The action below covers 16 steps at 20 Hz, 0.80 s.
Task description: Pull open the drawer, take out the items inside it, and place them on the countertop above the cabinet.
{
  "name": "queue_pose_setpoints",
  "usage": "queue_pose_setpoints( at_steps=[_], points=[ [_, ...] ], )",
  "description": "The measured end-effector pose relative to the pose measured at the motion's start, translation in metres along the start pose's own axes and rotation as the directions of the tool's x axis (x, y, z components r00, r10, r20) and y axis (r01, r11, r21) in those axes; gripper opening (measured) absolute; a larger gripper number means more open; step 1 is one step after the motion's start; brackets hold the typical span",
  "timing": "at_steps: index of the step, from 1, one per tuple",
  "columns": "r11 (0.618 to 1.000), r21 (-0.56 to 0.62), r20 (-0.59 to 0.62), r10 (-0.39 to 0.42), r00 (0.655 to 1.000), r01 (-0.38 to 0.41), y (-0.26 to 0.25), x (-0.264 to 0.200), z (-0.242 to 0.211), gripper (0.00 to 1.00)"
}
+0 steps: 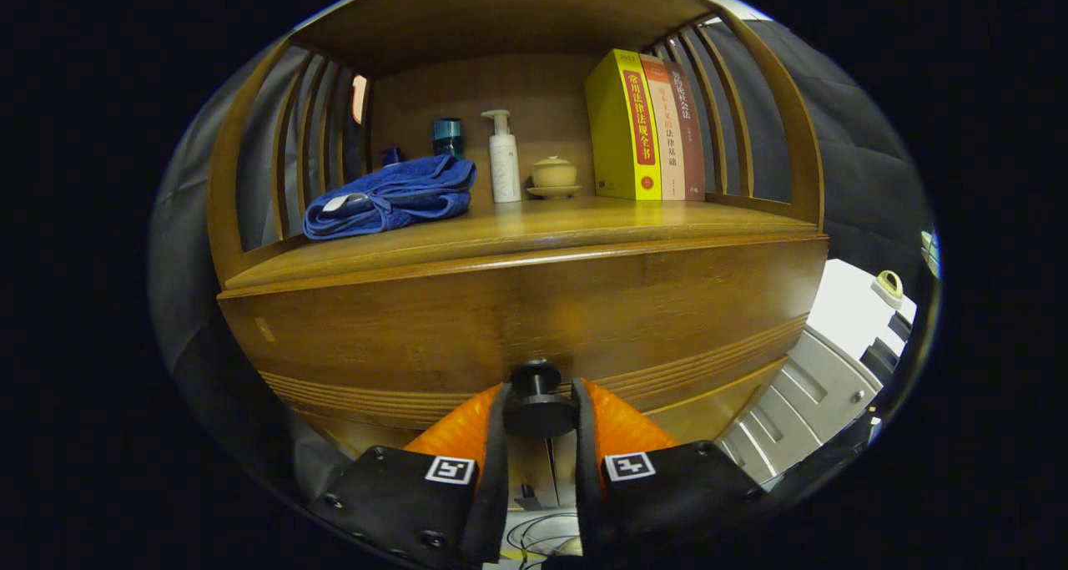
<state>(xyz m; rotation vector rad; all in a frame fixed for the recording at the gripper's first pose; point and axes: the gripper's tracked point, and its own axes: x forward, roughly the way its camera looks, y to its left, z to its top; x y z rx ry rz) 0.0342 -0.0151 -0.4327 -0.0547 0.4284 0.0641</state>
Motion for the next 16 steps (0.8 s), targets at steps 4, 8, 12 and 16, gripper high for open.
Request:
queue_pose_setpoints(
  at_steps=[4, 8, 12, 16],
  points=[
    [1.000, -0.006, -0.015, 0.019, 1.000, -0.020, 0.000, -0.013, -0.004, 0.40],
    [0.998, -0.051, -0.027, 0.025, 0.999, -0.026, -0.001, -0.038, -0.008, 0.40],
    [0.999, -0.047, -0.043, 0.022, 0.999, -0.024, -0.003, -0.062, -0.014, 0.40],
    [0.998, -0.056, -0.059, 0.015, 0.998, -0.018, -0.005, -0.080, -0.018, 0.40]
  ],
)
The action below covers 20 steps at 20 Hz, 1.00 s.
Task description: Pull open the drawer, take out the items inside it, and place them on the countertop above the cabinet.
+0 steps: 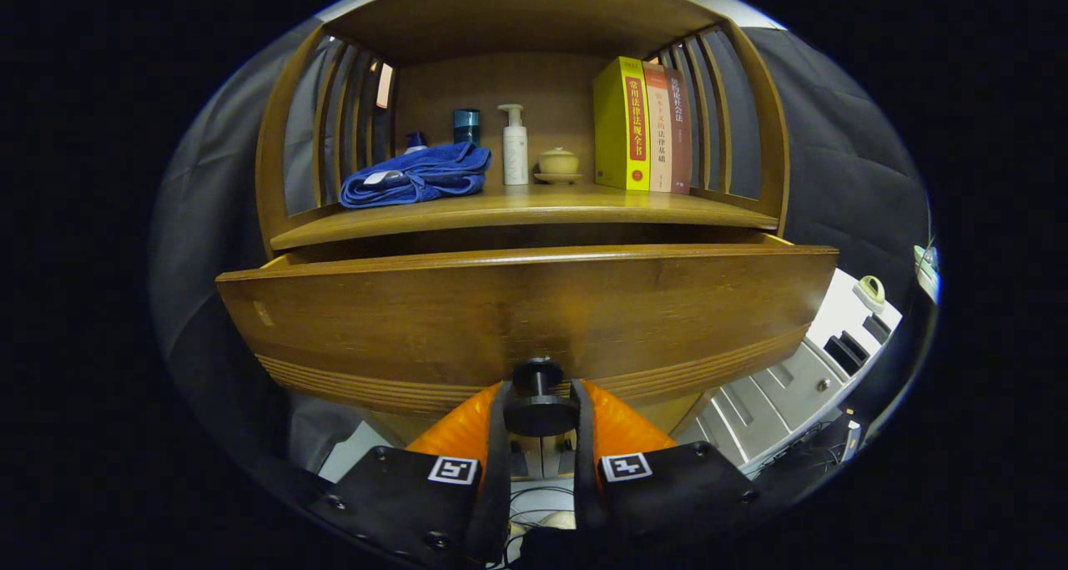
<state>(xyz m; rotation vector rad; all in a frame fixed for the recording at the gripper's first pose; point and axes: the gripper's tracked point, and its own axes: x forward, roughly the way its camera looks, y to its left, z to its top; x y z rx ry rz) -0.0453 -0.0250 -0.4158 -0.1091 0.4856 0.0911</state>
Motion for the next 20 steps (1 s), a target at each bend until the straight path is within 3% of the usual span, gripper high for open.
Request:
queue_pose_setpoints(
  at_steps=[14, 20],
  points=[
    [1.000, 0.007, -0.036, 0.002, 0.999, -0.002, 0.001, -0.044, -0.022, 0.40],
    [1.000, 0.005, -0.039, -0.008, 0.999, 0.008, 0.000, -0.058, -0.028, 0.35]
  ],
)
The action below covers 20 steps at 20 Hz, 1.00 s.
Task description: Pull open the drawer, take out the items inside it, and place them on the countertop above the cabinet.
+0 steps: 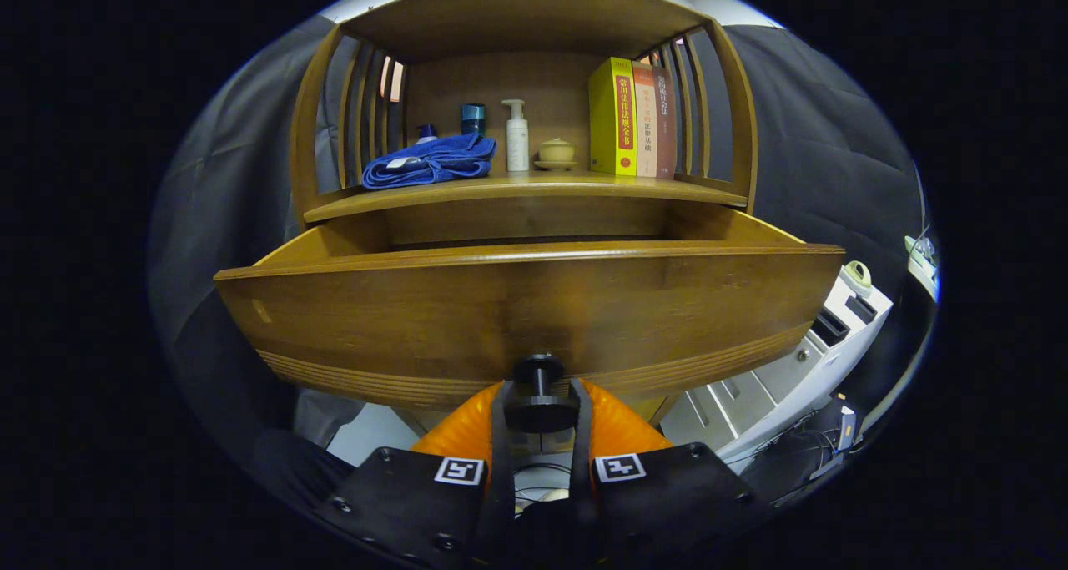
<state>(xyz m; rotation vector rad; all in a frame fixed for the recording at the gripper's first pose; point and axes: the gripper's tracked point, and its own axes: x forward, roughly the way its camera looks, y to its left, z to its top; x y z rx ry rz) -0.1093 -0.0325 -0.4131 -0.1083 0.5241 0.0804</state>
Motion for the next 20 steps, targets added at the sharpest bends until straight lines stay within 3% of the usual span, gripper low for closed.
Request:
queue_pose_setpoints(
  at_steps=[10, 18, 20],
  points=[
    [1.000, 0.007, -0.024, -0.012, 1.000, 0.013, -0.005, -0.042, -0.019, 0.35],
    [1.000, -0.001, -0.014, -0.006, 1.000, 0.006, -0.006, -0.050, -0.023, 0.35],
    [1.000, 0.018, -0.009, -0.015, 1.000, 0.015, -0.008, -0.050, -0.022, 0.43]
  ],
)
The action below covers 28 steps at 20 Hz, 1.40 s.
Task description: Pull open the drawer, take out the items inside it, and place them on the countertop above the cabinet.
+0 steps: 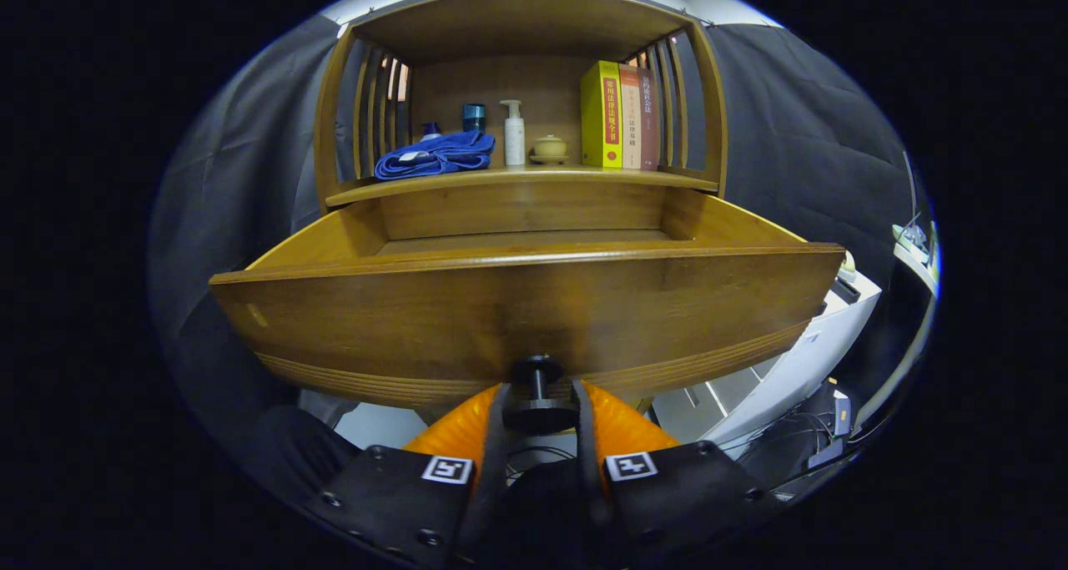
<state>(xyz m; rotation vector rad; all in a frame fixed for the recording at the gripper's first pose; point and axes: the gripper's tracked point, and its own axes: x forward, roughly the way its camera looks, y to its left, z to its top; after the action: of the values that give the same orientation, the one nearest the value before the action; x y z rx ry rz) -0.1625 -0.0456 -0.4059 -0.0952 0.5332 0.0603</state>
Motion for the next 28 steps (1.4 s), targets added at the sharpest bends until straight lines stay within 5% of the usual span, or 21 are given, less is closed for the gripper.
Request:
queue_pose_setpoints(
  at_steps=[3, 6, 12, 21, 28],
  points=[
    [1.000, -0.009, 0.027, -0.013, 1.000, 0.013, 0.000, -0.003, 0.012, 0.53],
    [1.000, -0.023, 0.071, 0.009, 0.997, -0.008, 0.007, -0.013, 0.036, 0.75],
    [0.998, -0.017, 0.173, 0.058, 0.983, -0.056, 0.021, -0.034, 0.101, 0.96],
    [0.992, 0.058, 0.261, 0.092, 0.961, -0.111, 0.040, -0.018, 0.210, 0.97],
    [0.993, -0.003, 0.074, 0.118, 0.990, -0.119, 0.060, 0.046, 0.232, 0.97]
  ],
)
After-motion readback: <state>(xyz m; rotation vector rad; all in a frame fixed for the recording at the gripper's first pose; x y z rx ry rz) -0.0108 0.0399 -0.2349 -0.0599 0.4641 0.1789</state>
